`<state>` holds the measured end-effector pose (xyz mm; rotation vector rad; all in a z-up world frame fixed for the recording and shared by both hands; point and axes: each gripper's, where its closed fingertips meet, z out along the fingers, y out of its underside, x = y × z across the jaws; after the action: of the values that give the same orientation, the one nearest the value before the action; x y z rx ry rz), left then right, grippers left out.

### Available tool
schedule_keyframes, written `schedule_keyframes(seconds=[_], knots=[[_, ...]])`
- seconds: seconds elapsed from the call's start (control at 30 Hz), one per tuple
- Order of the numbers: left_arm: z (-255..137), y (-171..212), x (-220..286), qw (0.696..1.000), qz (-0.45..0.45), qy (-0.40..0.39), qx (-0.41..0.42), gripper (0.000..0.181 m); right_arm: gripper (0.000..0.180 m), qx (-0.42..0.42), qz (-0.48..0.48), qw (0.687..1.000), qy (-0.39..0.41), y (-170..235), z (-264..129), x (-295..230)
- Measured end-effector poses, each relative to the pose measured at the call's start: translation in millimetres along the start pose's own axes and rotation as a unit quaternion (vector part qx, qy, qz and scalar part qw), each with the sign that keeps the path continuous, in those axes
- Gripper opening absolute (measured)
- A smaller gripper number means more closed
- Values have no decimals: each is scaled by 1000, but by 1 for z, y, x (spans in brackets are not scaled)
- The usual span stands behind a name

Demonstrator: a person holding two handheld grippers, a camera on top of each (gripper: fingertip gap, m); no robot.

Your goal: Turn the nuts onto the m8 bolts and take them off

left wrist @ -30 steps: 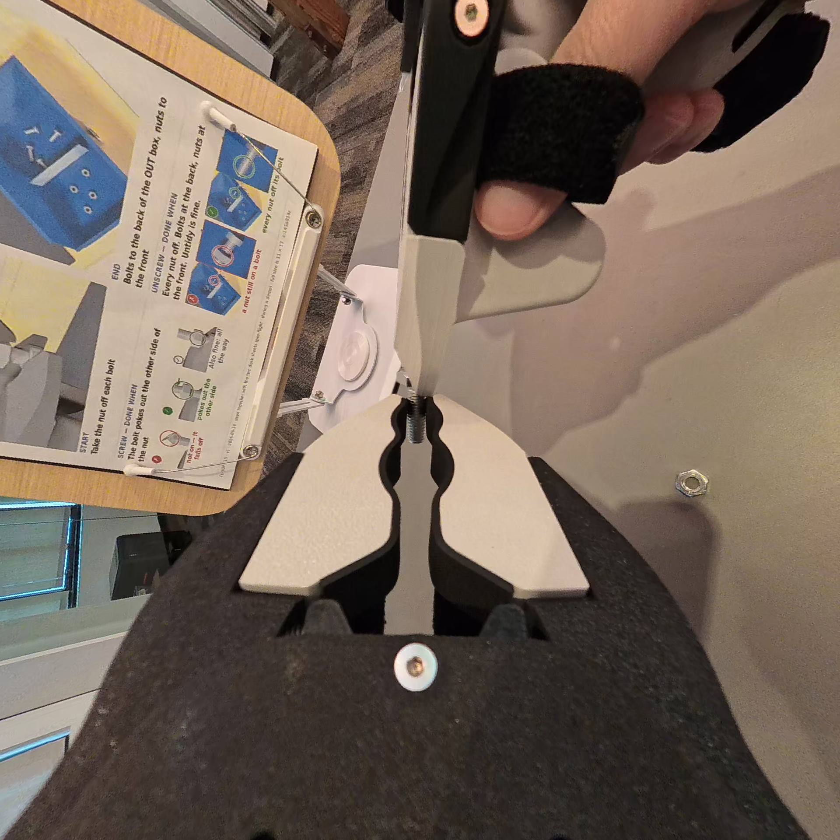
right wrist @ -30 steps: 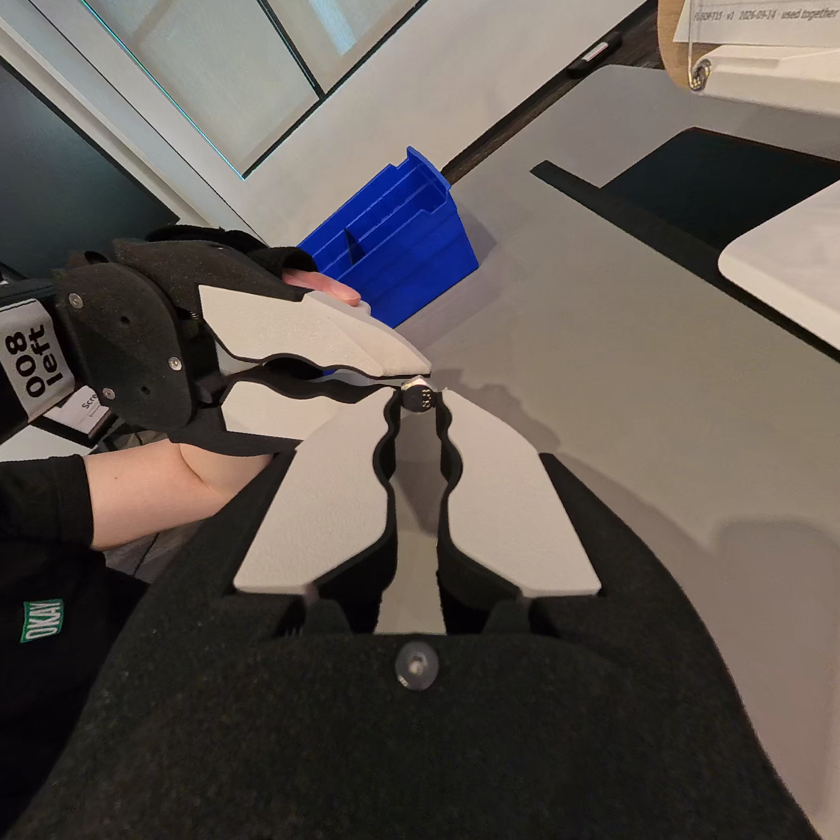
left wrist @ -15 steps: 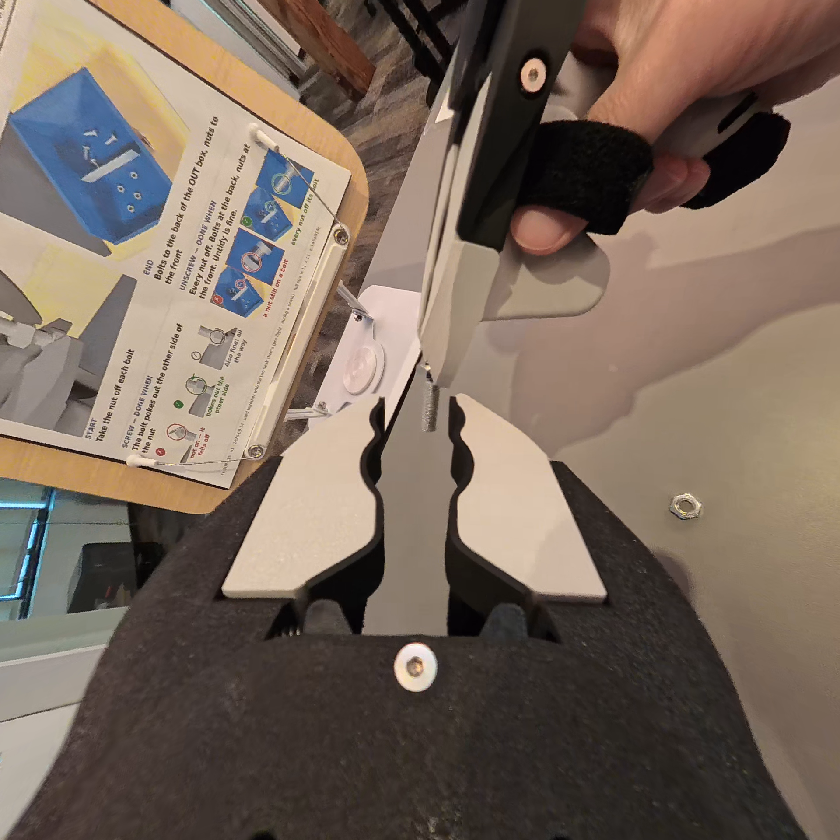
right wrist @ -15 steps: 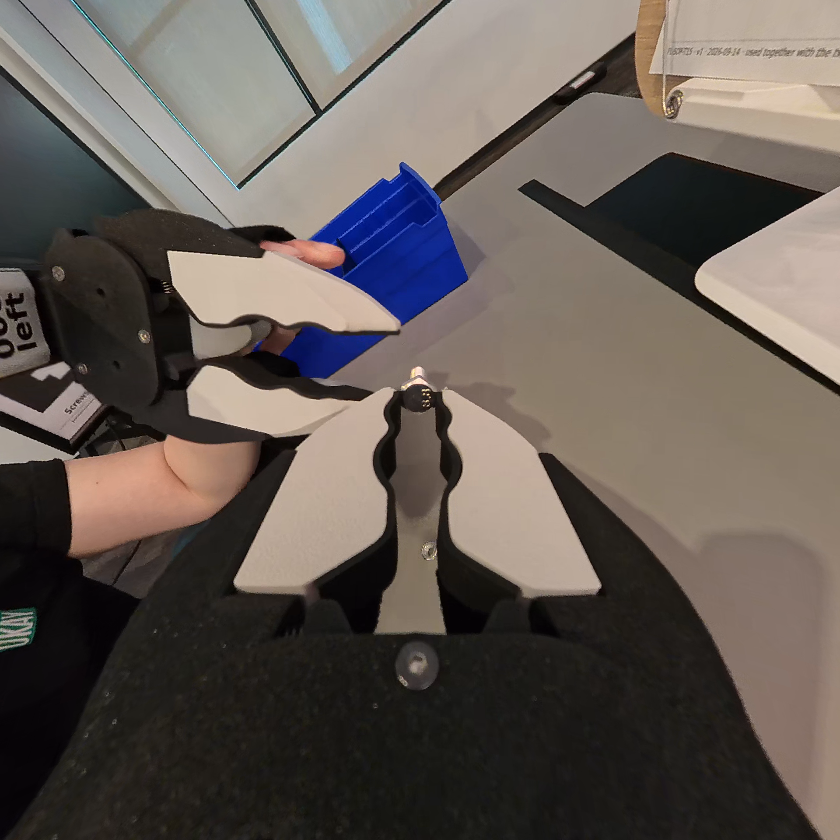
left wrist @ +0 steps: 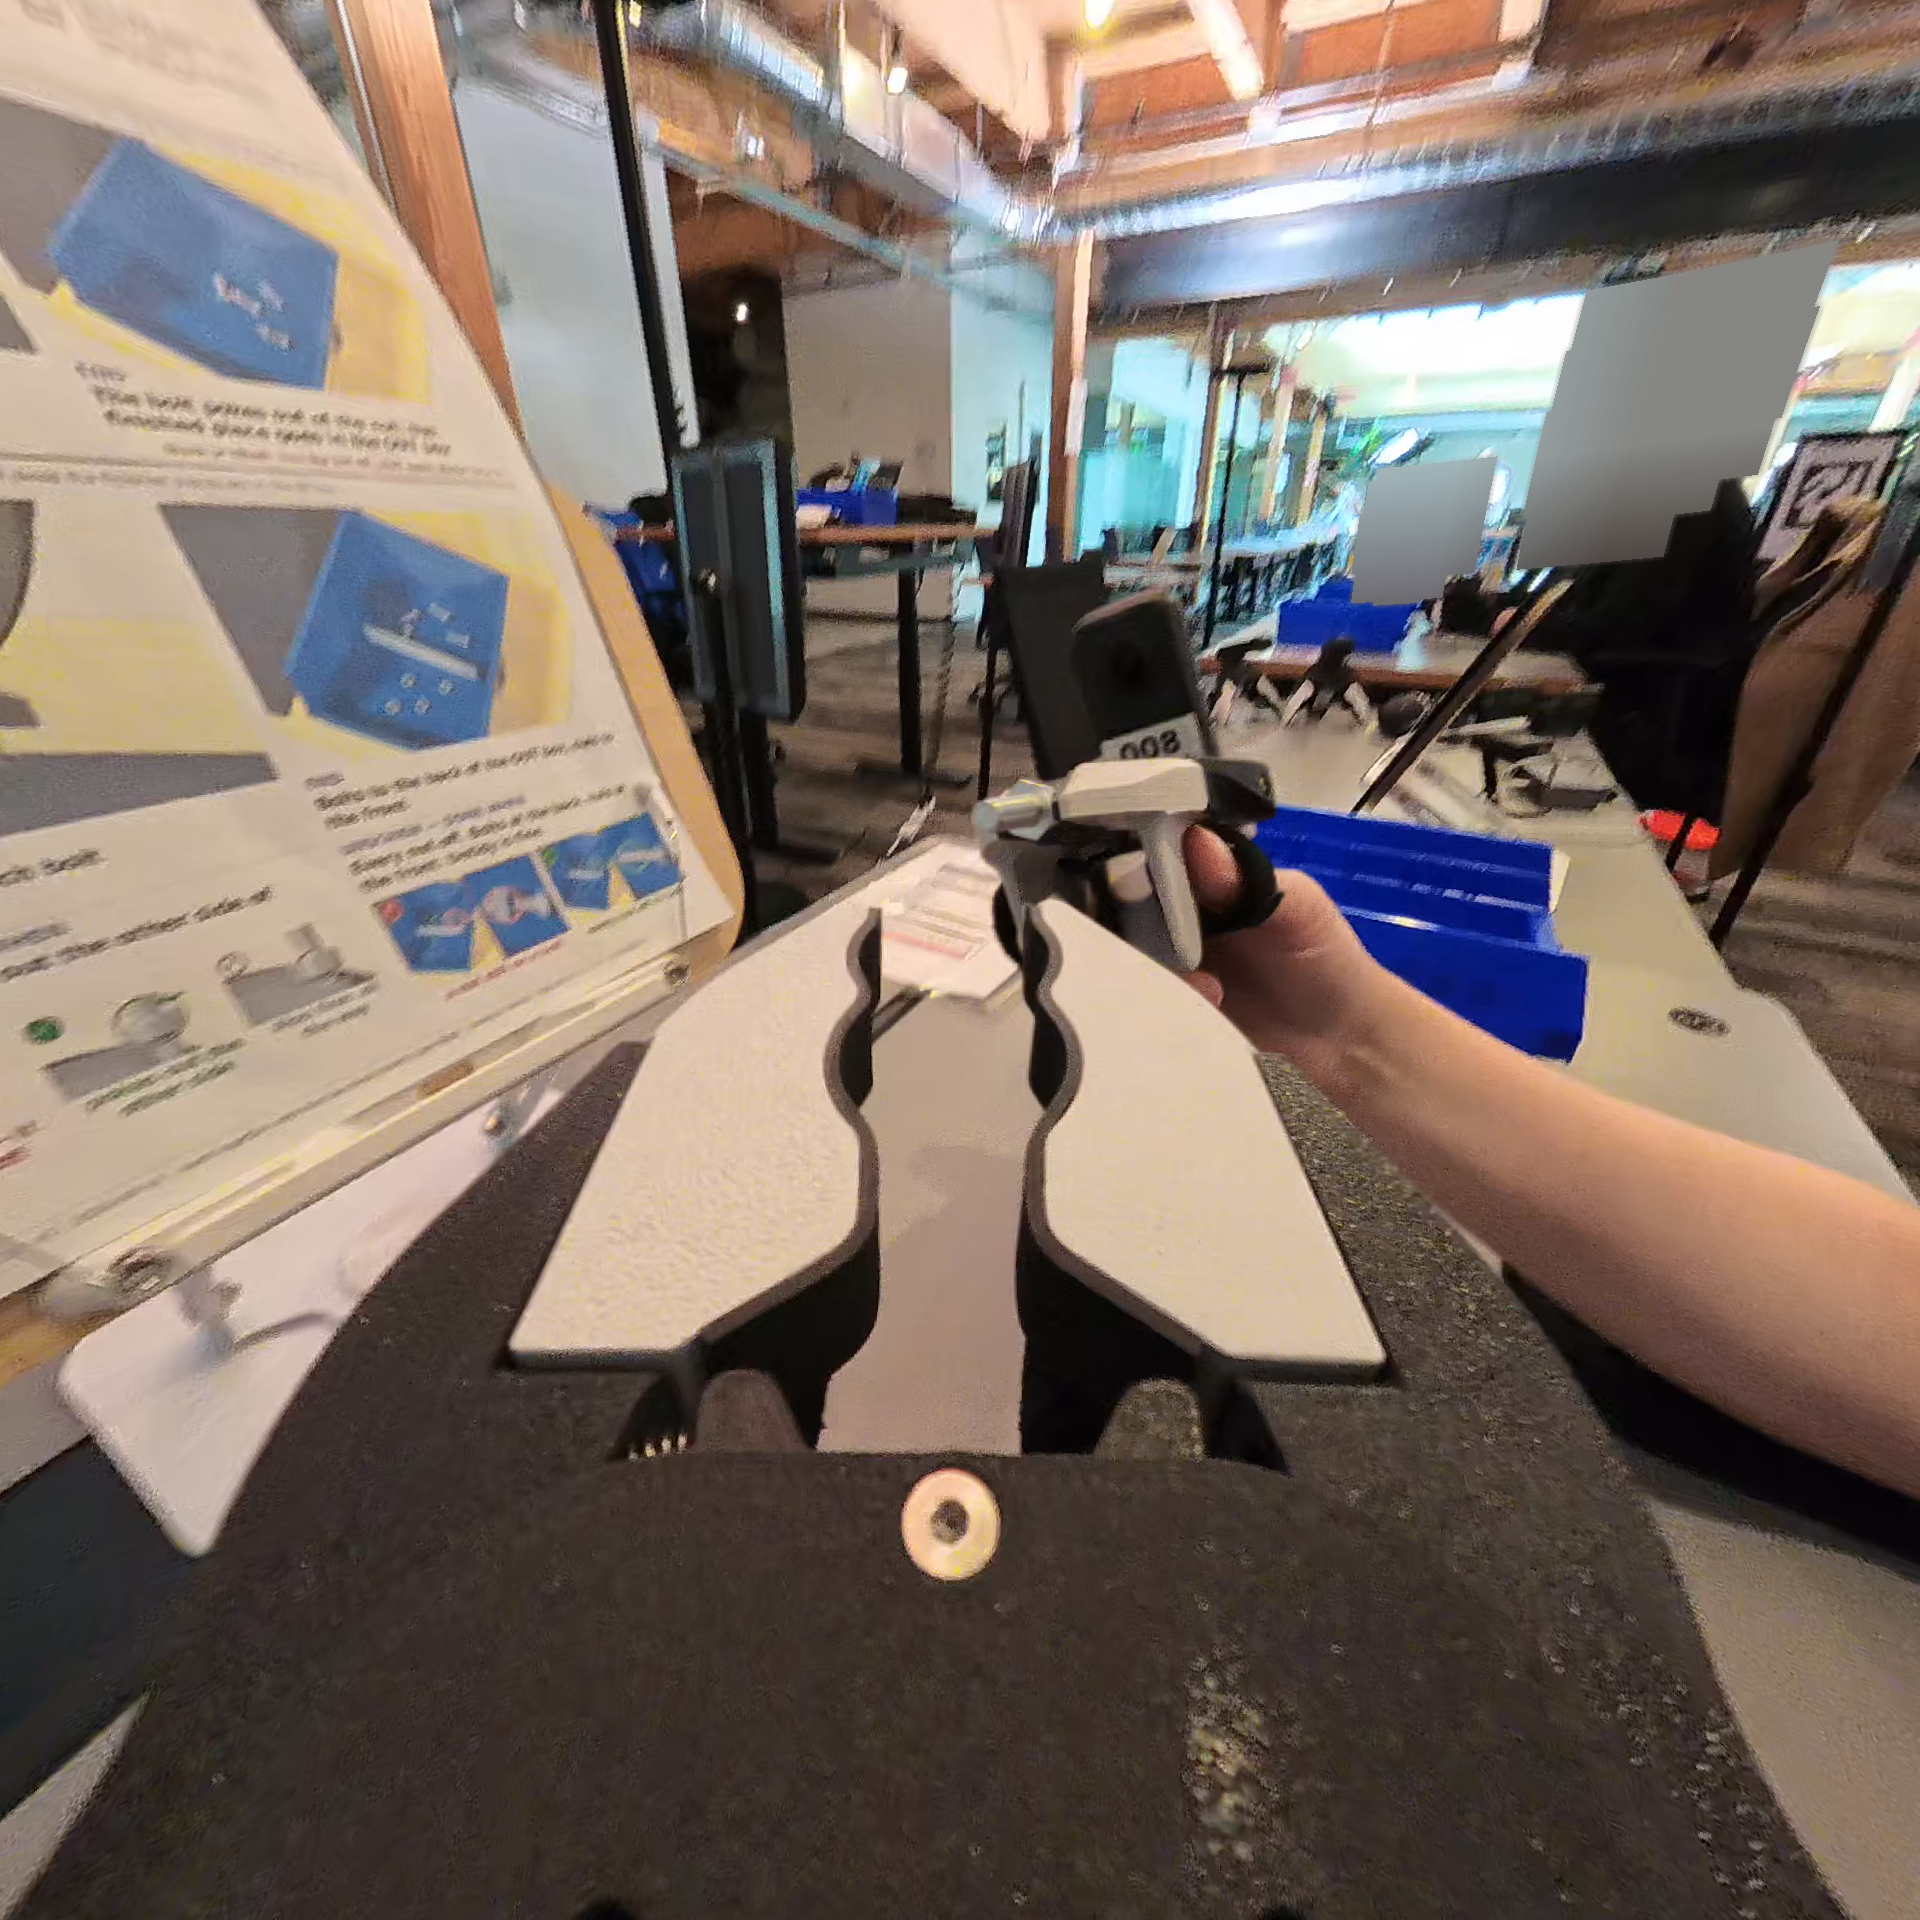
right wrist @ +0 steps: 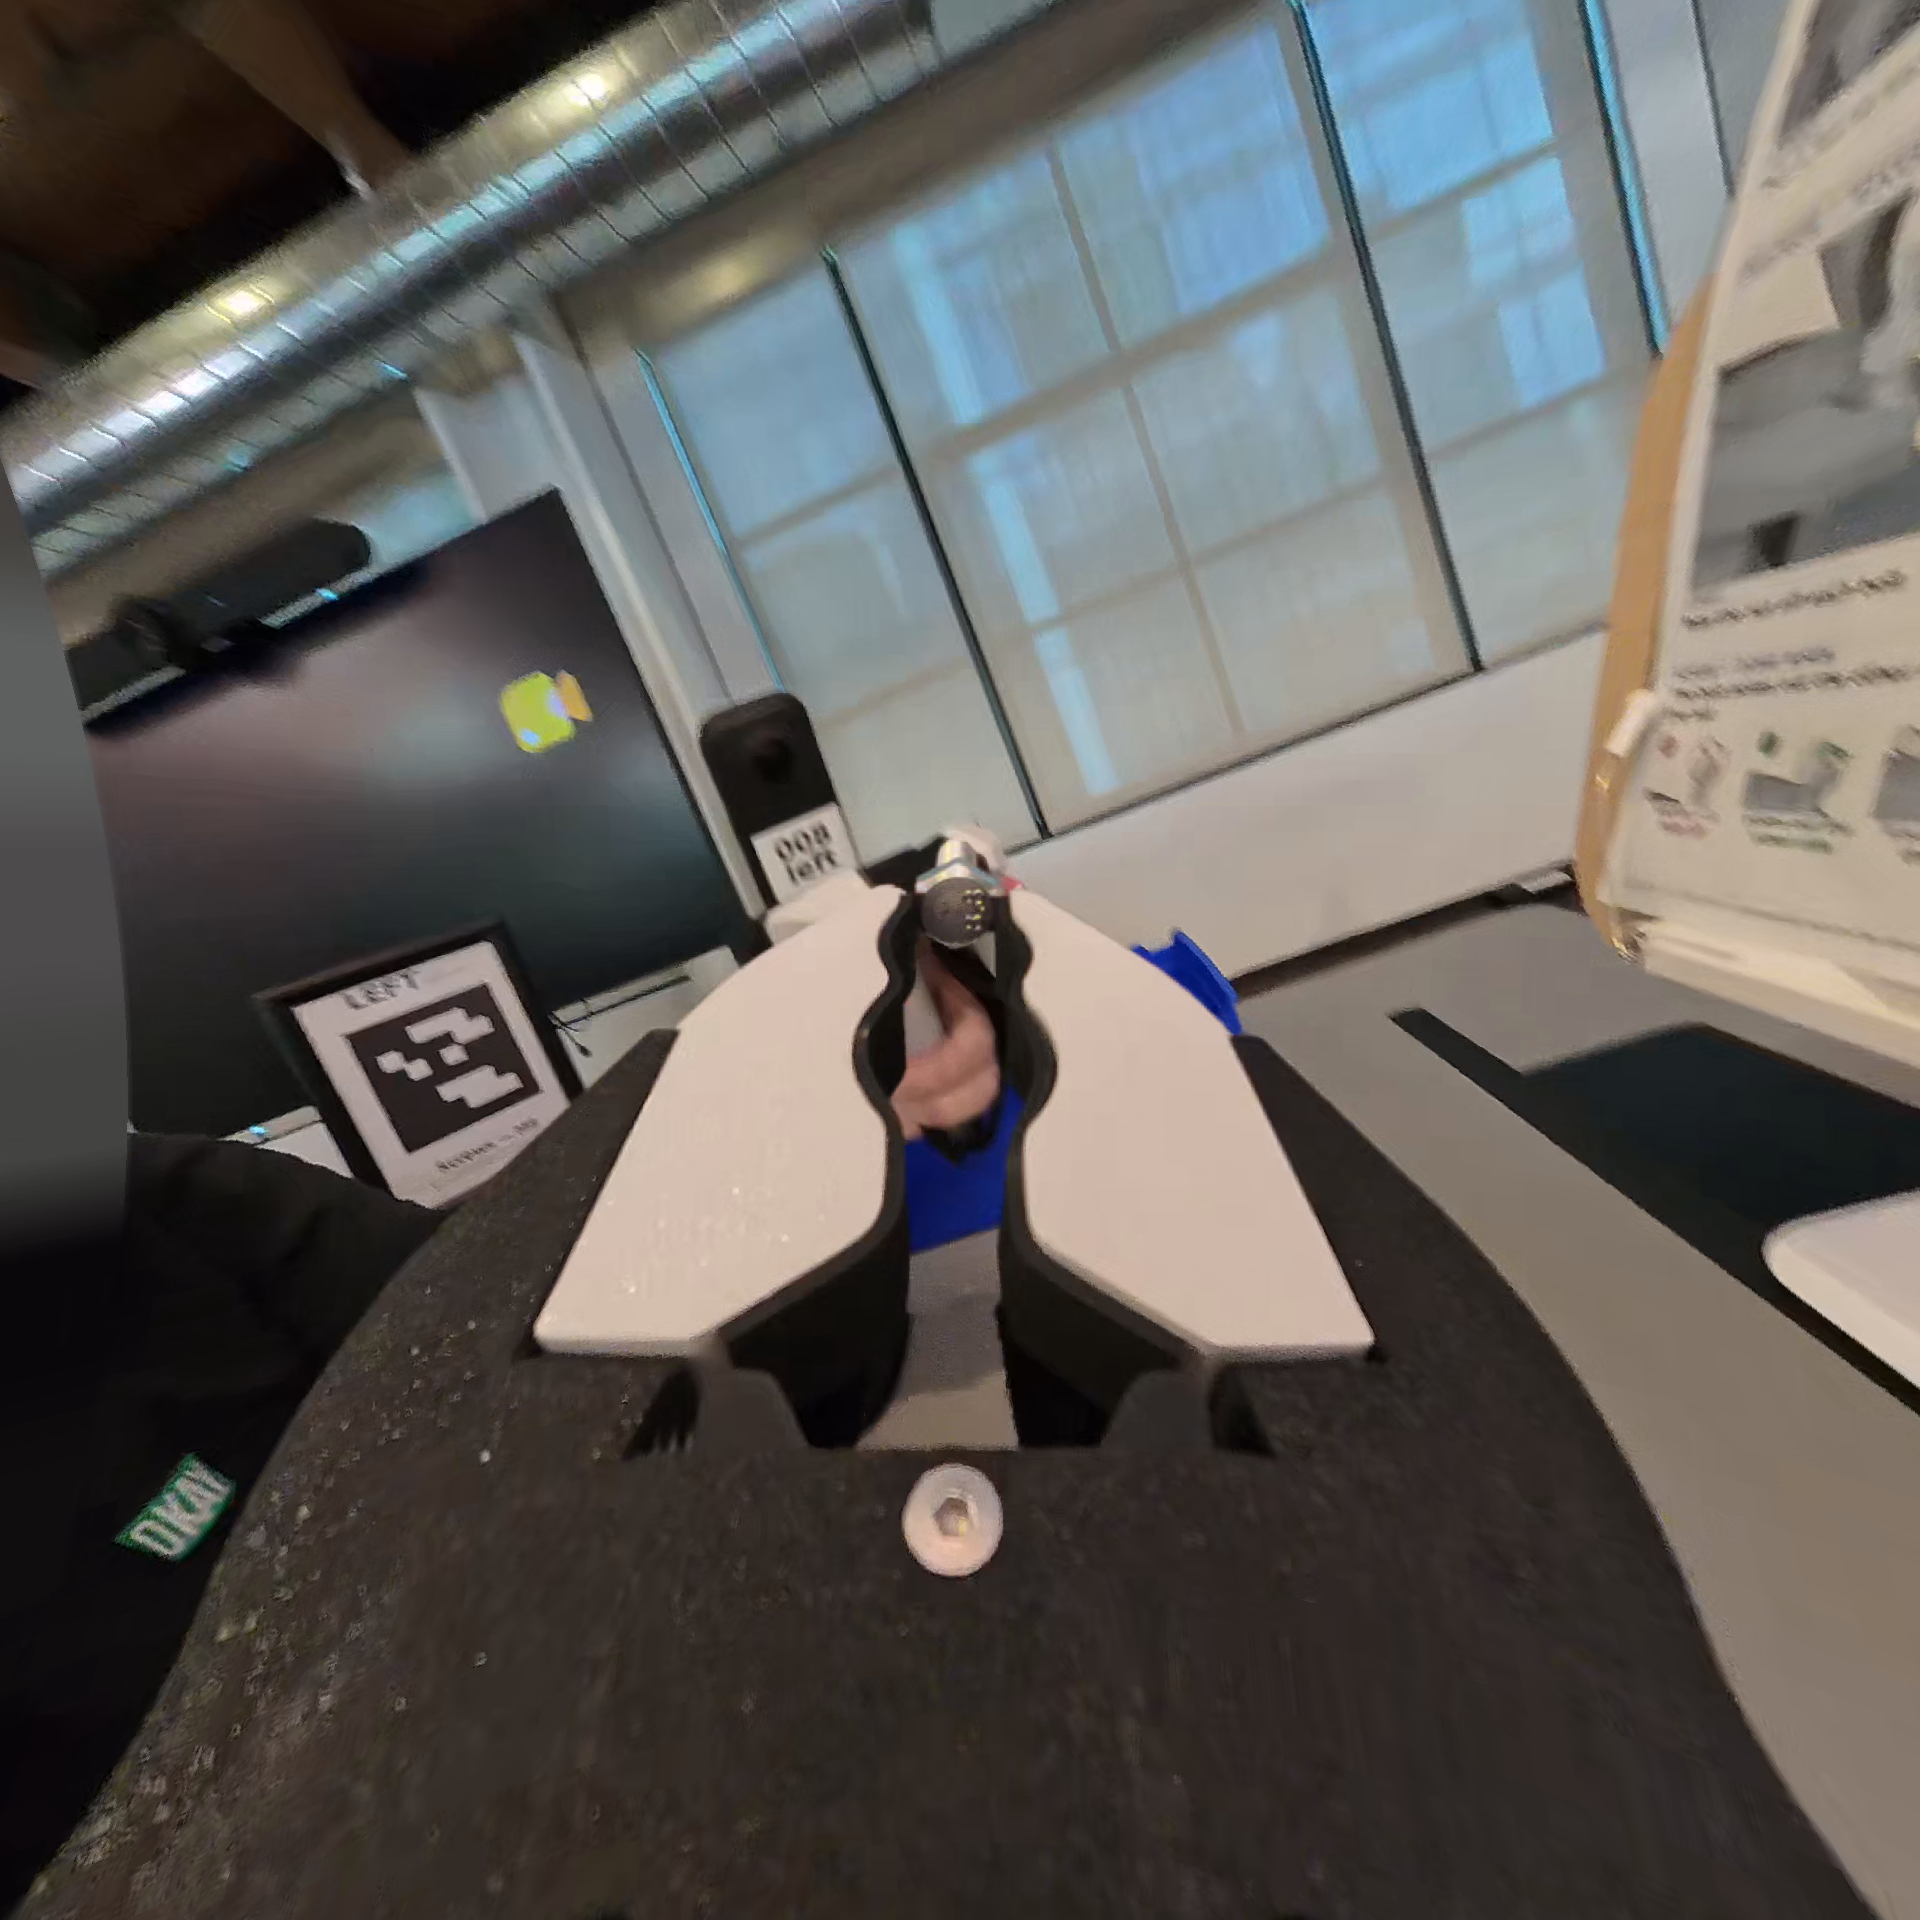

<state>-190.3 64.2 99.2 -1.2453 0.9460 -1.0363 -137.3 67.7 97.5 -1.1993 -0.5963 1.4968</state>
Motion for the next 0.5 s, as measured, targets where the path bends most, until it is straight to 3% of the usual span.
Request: schedule_keyframes(seconds=[0.2, 0.5], knots=[[22, -5, 29, 996, -30, 16, 87, 25, 13, 50, -15, 996, -78, -6, 18, -30], [7, -34, 42, 976, -41, -4, 212, 18, 14, 85, -32, 987, -129, -3, 38, -56]])
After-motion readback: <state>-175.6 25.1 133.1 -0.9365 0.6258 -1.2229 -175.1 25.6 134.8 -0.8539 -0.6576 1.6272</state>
